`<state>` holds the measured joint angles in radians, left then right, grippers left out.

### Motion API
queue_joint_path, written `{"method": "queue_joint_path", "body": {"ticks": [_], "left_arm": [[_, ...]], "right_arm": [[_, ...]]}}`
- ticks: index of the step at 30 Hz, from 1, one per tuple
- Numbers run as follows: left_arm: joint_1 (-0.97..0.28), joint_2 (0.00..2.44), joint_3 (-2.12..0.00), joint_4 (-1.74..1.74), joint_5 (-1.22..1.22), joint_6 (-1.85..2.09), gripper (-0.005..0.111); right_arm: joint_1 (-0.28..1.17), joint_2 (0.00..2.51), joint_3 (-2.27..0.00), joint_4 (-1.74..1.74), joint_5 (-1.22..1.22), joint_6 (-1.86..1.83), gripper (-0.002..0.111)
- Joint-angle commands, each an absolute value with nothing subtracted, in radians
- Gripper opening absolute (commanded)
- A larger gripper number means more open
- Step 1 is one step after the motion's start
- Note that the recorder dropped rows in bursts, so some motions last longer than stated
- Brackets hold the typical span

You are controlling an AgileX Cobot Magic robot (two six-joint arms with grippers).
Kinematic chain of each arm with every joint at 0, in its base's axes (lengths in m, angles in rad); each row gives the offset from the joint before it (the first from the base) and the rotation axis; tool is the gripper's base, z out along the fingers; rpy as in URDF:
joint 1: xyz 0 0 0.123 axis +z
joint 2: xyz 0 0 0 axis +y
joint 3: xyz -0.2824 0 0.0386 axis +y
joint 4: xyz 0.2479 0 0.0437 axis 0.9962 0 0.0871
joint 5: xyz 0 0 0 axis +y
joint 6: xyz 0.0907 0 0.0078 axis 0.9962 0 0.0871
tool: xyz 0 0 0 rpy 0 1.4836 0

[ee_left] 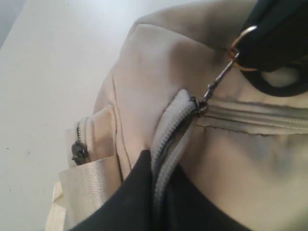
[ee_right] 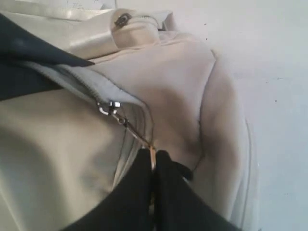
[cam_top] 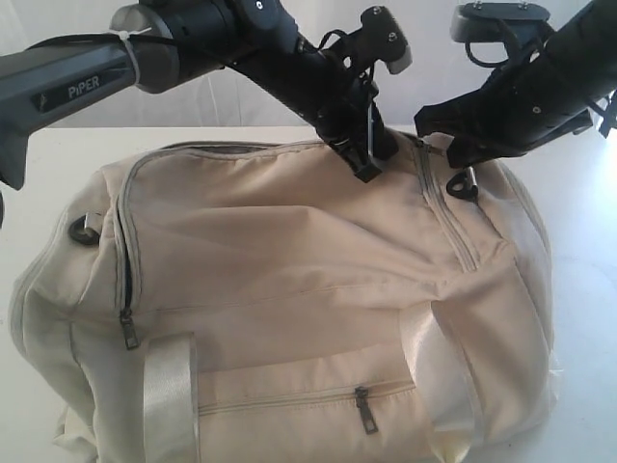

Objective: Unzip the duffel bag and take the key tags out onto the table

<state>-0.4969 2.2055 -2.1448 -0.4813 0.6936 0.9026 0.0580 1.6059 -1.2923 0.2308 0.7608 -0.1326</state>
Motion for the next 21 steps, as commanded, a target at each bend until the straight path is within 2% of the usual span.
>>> {"method": "queue_joint_path", "body": {"ticks": [1, 4, 6, 15, 21], "left_arm": [[-0.485, 2.187, -2.154, -0.471, 0.759, 0.897, 0.018], [-0.485, 2.187, -2.154, -0.471, 0.778, 0.897, 0.040], [-0.485, 2.187, -2.154, -0.477, 0.780, 0.889, 0.049], [-0.485, 2.151, -2.154, -0.567, 0.768, 0.918, 0.045], [-0.485, 2.129, -2.154, -0.575, 0.781, 0.946, 0.044]], "right_arm": [[0.049, 1.595, -1.283, 0.213, 0.723, -0.126, 0.000], [0.049, 1.597, -1.285, 0.237, 0.686, -0.132, 0.000], [0.049, 1.597, -1.285, 0.237, 0.662, -0.132, 0.000], [0.049, 1.602, -1.290, 0.235, 0.582, -0.132, 0.000], [0.049, 1.682, -1.366, 0.235, 0.657, -0.134, 0.000]]}}
